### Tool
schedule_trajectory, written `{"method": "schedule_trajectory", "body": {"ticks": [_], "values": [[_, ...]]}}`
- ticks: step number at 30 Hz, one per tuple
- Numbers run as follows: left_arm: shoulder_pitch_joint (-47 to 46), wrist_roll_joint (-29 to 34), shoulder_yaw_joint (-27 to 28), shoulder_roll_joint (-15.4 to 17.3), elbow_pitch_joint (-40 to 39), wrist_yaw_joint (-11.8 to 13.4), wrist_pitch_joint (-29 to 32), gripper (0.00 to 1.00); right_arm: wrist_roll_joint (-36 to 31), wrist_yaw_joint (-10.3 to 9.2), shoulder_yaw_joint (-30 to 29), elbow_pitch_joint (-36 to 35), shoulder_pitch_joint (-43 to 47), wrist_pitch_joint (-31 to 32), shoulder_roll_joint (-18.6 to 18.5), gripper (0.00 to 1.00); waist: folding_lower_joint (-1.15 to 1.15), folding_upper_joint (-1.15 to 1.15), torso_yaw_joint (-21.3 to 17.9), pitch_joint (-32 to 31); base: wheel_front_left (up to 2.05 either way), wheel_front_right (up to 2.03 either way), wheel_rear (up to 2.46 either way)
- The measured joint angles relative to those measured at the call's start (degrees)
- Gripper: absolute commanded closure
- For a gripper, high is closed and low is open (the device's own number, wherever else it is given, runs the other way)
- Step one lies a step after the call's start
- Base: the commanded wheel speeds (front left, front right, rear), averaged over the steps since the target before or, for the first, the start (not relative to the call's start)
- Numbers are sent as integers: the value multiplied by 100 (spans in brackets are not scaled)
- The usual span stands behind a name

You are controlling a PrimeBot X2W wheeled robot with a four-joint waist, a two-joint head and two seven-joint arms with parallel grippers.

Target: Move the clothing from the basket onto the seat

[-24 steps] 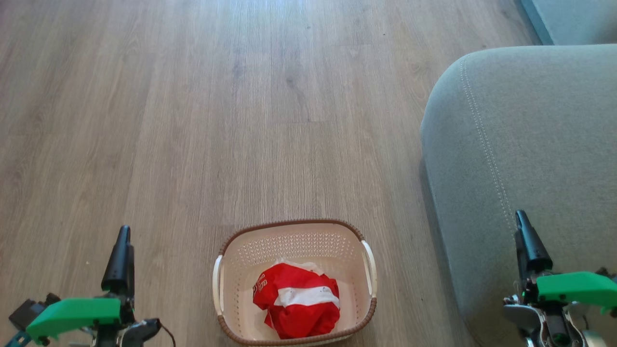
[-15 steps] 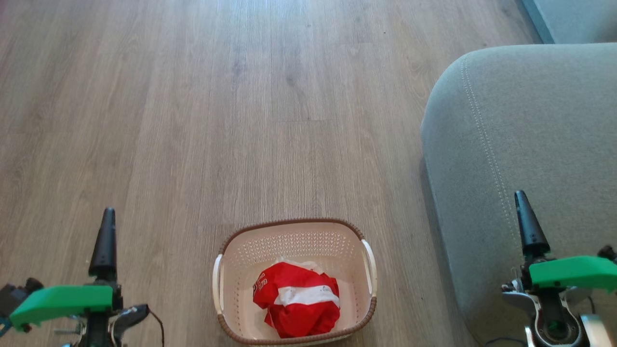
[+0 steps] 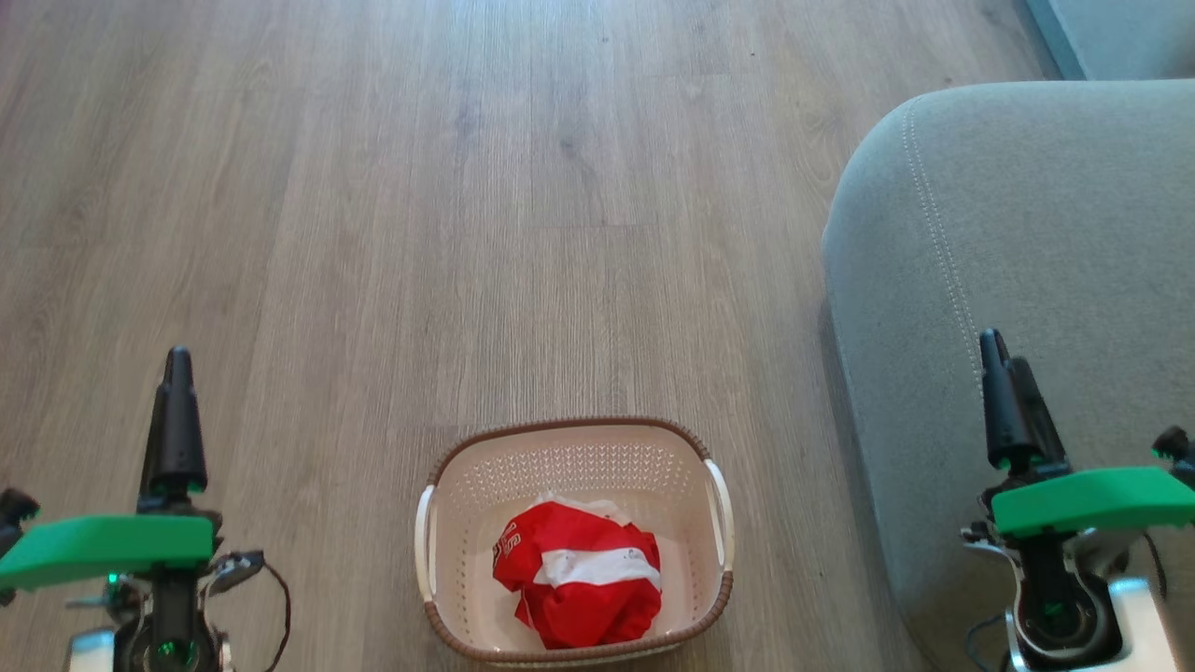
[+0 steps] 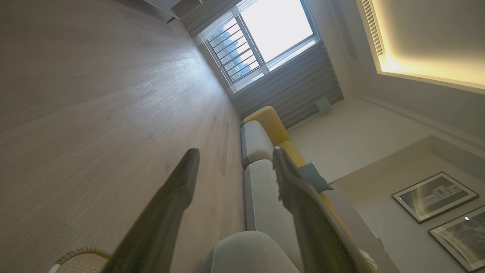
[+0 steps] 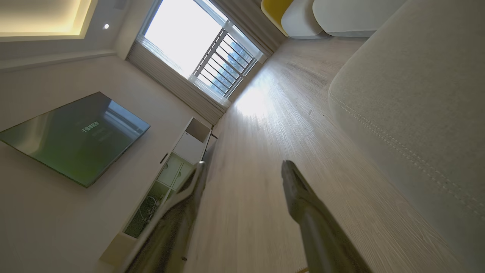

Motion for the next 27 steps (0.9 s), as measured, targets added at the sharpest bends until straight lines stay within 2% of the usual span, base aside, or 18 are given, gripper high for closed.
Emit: {"method": "schedule_trajectory", "body": {"ticks": [6, 19, 27], "values": [[-13, 764, -253, 0, -394, 250, -88, 0, -635, 0, 162, -116, -43, -114, -4, 0, 0, 0, 7, 8, 0, 0, 0], [-9, 2720, -1255, 14, -870, 854, -309, 0, -1825, 0, 432, -182, -44, -321, -5, 0, 0, 0, -15, -9, 0, 0, 0], [-8, 3572, -2254, 471, -810, 1635, -420, 0, -2276, 0, 564, -74, -43, -460, -7, 0, 0, 0, -18, -17, 0, 0, 0]]}}
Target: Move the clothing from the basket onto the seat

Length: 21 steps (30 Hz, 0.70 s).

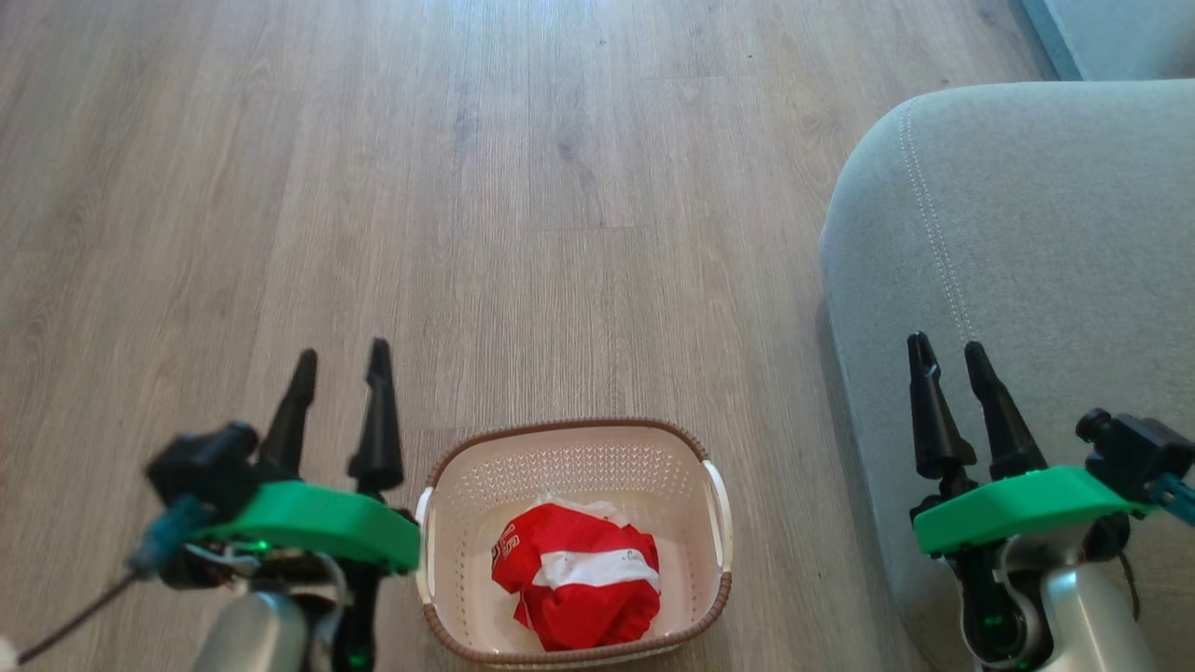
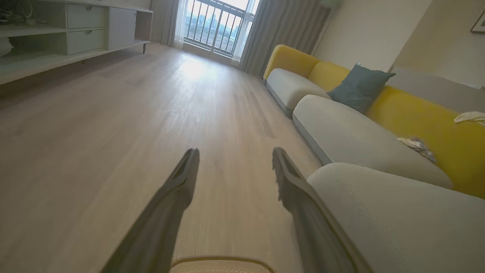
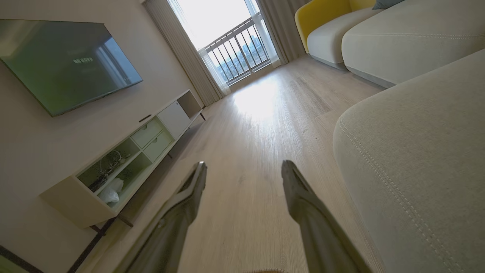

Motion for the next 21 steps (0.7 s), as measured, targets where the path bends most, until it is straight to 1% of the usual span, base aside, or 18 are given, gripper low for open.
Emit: {"method": "schedule_trajectory", "body": {"ticks": [4, 5, 10, 13, 17, 21], "values": [[-30, 287, -558, 263, 126, 485, -69, 0, -242, 0, 44, 99, -1, -58, -1, 0, 0, 0, 2, 10, 0, 0, 0], [-30, 287, -558, 263, 126, 485, -69, 0, -242, 0, 44, 99, -1, -58, -1, 0, 0, 0, 2, 10, 0, 0, 0], [-120, 519, -1068, 482, 318, 985, -160, 0, -445, 0, 163, 379, -1, -125, -2, 0, 0, 0, 3, 13, 0, 0, 0], [-138, 632, -1276, 572, 393, 1204, -208, 0, -637, 0, 172, 488, -1, -182, -3, 0, 0, 0, 0, 10, 0, 0, 0], [-211, 720, -1414, 611, 432, 1330, -281, 0, -812, 0, 172, 545, -36, -236, -4, 0, 0, 0, -4, 6, 0, 0, 0], [-211, 826, -1424, 609, 437, 1325, -339, 0, -1016, 0, 178, 548, -120, -337, -5, 0, 0, 0, 0, 2, 0, 0, 0]]}}
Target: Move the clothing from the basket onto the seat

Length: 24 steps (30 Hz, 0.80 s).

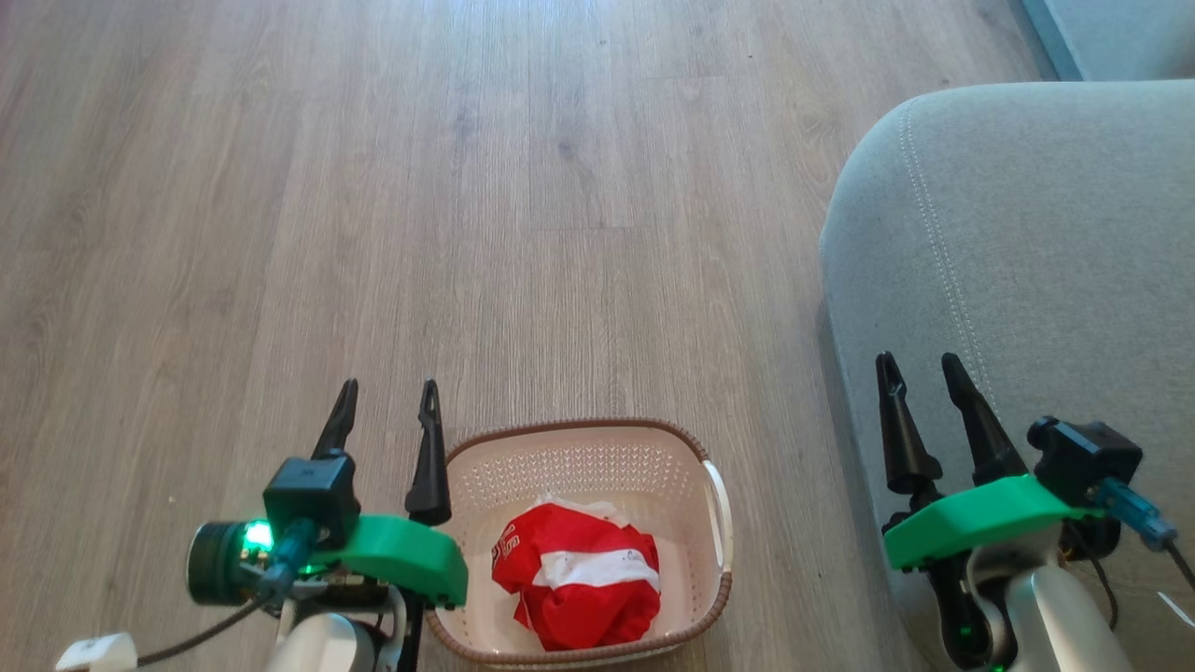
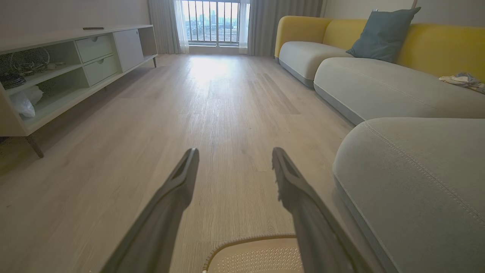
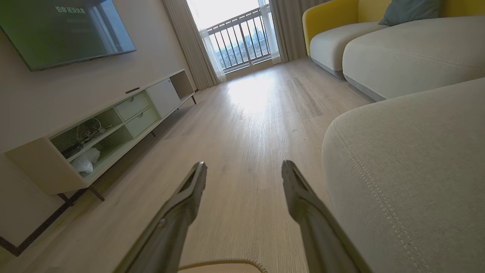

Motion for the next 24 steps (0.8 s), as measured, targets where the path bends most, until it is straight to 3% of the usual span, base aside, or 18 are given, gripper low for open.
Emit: {"method": "schedule_trajectory", "body": {"ticks": [12, 24], "values": [[10, 926, 80, -151, -22, -253, -219, 0, -631, 0, 60, 69, -64, -202, -2, 0, 0, 0, 11, -5, 0, 0, 0], [37, 1880, 174, -247, -170, -310, -404, 0, -1339, 0, 178, 52, -96, -408, -7, 0, 0, 0, -4, -1, 0, 0, 0]]}}
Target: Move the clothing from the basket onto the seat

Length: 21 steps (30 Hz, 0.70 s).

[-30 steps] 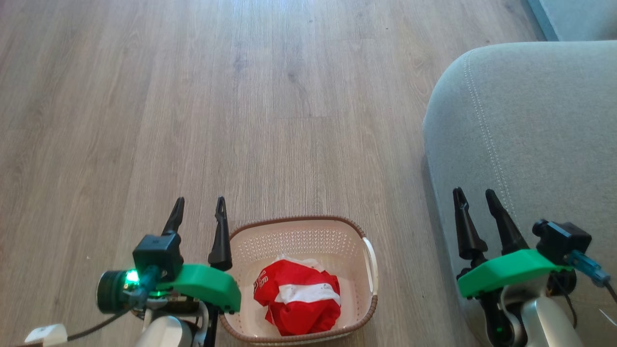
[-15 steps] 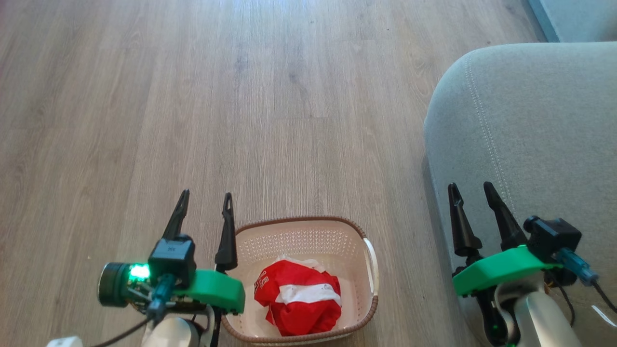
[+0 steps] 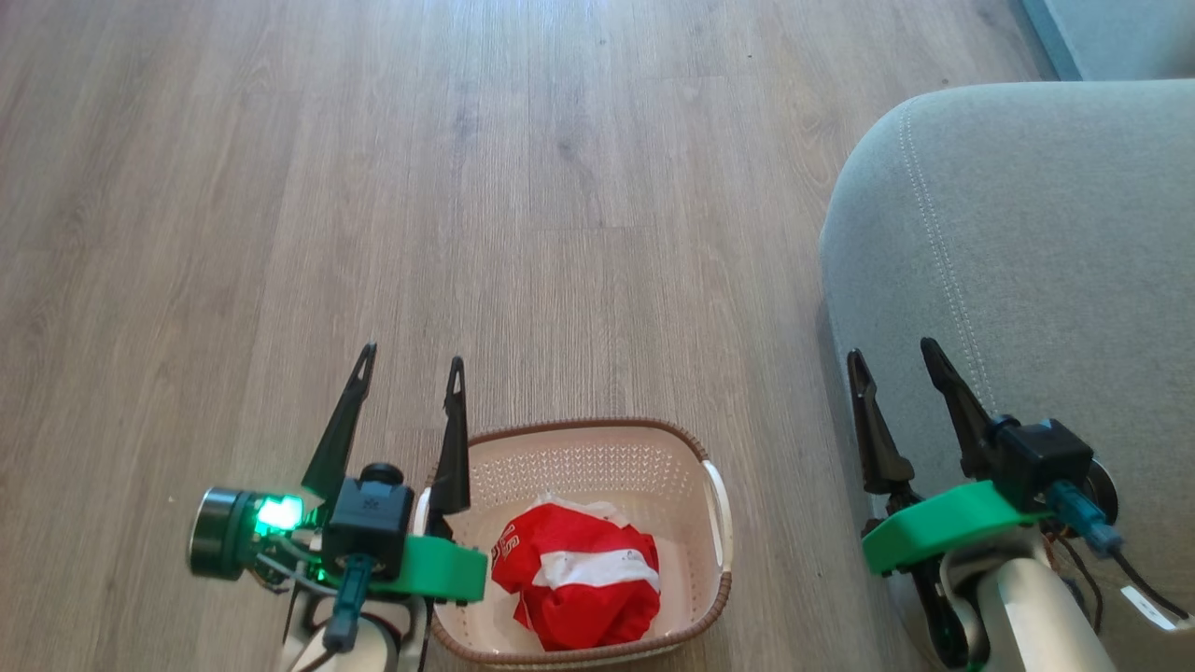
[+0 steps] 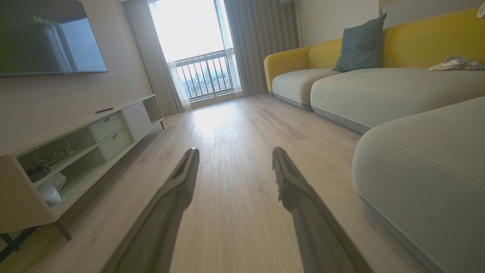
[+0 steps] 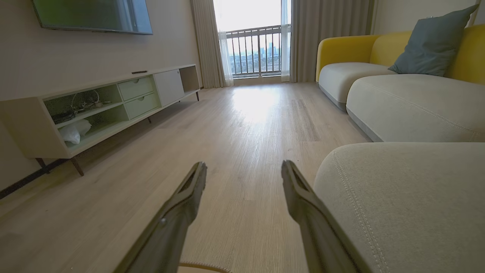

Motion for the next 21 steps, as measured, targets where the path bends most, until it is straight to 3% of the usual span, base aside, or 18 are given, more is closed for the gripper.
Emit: {"method": "schedule_trajectory", "body": {"ticks": [10, 21], "values": [[12, 60, 134, -133, 21, -203, -2, 0, 11, 0, -2, 3, -10, -4, -2, 0, 0, 0, 1, 4, 0, 0, 0], [187, -105, 441, -367, 575, -960, -20, 0, 254, 0, -74, 234, -18, -4, -3, 0, 0, 0, -50, 132, 0, 0, 0]]}}
